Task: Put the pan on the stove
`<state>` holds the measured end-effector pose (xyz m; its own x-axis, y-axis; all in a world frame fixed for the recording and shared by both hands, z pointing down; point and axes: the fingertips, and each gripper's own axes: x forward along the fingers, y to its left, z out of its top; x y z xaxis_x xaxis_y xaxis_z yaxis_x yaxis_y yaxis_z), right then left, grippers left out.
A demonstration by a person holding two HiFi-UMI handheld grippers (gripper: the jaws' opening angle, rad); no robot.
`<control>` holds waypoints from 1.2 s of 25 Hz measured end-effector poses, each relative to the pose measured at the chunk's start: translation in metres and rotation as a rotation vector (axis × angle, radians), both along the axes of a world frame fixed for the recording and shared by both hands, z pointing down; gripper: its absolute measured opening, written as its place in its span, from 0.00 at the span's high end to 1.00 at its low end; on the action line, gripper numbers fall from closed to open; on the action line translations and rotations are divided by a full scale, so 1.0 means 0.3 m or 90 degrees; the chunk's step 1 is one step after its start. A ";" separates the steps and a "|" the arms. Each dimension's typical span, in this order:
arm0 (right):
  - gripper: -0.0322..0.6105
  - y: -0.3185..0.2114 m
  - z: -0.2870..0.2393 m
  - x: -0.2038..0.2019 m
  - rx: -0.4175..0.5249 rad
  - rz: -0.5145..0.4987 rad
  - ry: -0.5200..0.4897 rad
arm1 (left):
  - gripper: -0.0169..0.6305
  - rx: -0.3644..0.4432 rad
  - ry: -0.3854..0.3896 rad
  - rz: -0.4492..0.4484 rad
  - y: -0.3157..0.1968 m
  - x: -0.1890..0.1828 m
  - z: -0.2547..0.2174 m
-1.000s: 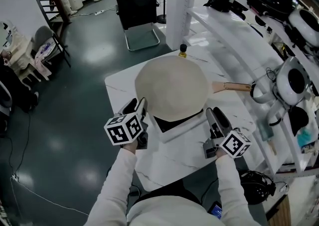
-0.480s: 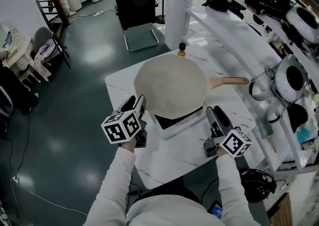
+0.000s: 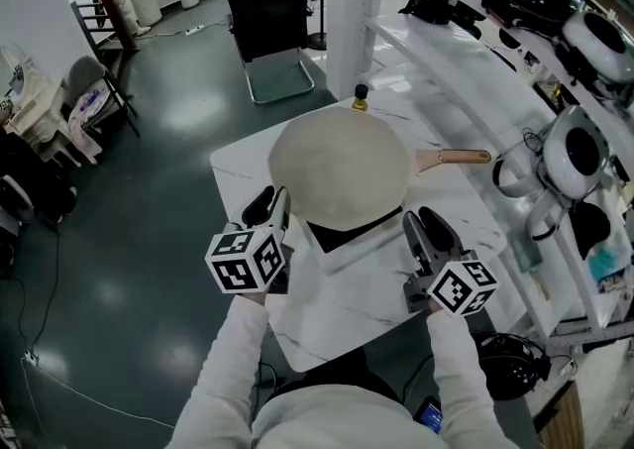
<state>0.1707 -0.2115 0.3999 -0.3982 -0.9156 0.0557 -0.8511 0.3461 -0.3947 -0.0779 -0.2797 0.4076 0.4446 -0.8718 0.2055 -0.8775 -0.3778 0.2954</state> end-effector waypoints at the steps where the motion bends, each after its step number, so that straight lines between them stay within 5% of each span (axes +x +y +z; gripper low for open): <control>1: 0.67 0.005 -0.007 -0.011 0.002 -0.001 0.012 | 0.82 0.003 -0.003 0.003 0.007 0.000 -0.005; 15: 0.90 0.118 -0.056 -0.149 0.029 -0.023 0.116 | 0.94 0.038 -0.032 0.044 0.140 -0.016 -0.034; 30: 0.91 0.242 -0.062 -0.185 0.028 0.025 0.169 | 0.95 0.052 -0.044 0.083 0.267 -0.013 -0.044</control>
<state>0.1154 -0.1391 0.3813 -0.3389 -0.9339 0.1139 -0.9360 0.3224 -0.1409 -0.0818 -0.1996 0.3944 0.5426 -0.8224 0.1708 -0.8364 -0.5104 0.1999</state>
